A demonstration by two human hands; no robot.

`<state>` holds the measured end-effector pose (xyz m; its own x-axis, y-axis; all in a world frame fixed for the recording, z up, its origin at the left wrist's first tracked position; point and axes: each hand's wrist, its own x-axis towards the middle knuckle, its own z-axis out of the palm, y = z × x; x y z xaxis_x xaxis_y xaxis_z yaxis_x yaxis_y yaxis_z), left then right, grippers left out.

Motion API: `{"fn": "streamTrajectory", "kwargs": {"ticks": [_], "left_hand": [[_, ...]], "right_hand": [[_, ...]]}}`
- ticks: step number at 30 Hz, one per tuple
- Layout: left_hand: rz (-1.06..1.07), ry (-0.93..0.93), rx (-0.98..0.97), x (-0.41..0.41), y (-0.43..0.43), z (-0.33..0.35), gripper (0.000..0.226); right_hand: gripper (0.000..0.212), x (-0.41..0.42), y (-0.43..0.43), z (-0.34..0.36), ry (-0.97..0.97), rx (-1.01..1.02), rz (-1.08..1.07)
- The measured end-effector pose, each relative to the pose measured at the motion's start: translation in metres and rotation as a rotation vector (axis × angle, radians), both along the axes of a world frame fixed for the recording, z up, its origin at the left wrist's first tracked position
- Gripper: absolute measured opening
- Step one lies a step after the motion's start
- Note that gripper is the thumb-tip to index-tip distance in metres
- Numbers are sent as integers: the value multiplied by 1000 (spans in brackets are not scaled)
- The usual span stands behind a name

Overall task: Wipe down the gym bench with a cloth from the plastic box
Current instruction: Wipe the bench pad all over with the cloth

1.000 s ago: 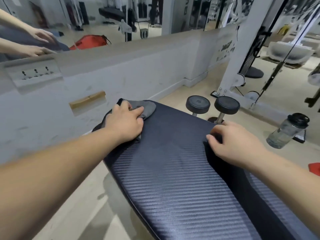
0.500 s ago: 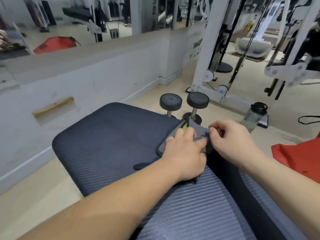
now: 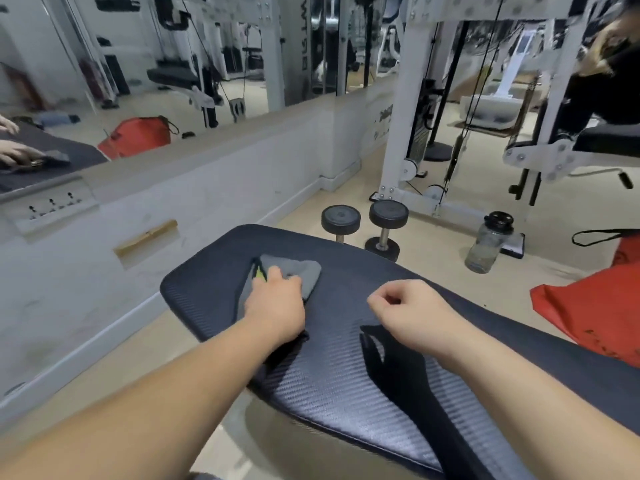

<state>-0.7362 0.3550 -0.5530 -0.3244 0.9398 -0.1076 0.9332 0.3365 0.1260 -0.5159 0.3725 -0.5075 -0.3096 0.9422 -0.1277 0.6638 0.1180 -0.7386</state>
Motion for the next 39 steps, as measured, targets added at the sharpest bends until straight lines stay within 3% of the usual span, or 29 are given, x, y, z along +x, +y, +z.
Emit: {"fn": "streamTrajectory", "kwargs": {"ticks": [4, 7, 10, 12, 15, 18, 21, 24, 26, 28, 33, 39], "left_hand": [[-175, -58, 19, 57, -36, 8, 23], [-303, -196, 61, 69, -56, 15, 27], [-209, -558, 12, 53, -66, 31, 30], [-199, -729, -22, 44, -73, 38, 29], [-248, -777, -78, 46, -79, 44, 28], [-178, -736, 41, 41, -74, 49, 22], [73, -654, 340, 7, -66, 61, 19], [390, -604, 613, -46, -73, 75, 22], [469, -489, 711, -73, -81, 74, 20], [448, -371, 674, -87, -84, 56, 15], [287, -283, 217, -99, -75, -20, 52], [311, -48, 228, -151, -33, -26, 47]], "right_hand": [[21, 10, -20, -10, -25, 36, -3], [61, 24, -19, -9, -96, 17, 150], [78, 30, -18, -8, -136, -20, 315], [69, 29, -15, -15, -143, -14, 327], [31, 25, -10, -23, -112, 29, 284], [14, 16, -6, -22, -31, 117, 162], [13, 3, -2, -21, 77, 176, -7], [11, -22, -7, -22, 118, 170, 14], [11, -48, -12, -24, 117, 165, 84], [11, -76, -18, -27, 107, 161, 143], [13, -125, -13, -35, -42, 176, 256], [32, -150, 36, -32, -262, 270, 320]]}}
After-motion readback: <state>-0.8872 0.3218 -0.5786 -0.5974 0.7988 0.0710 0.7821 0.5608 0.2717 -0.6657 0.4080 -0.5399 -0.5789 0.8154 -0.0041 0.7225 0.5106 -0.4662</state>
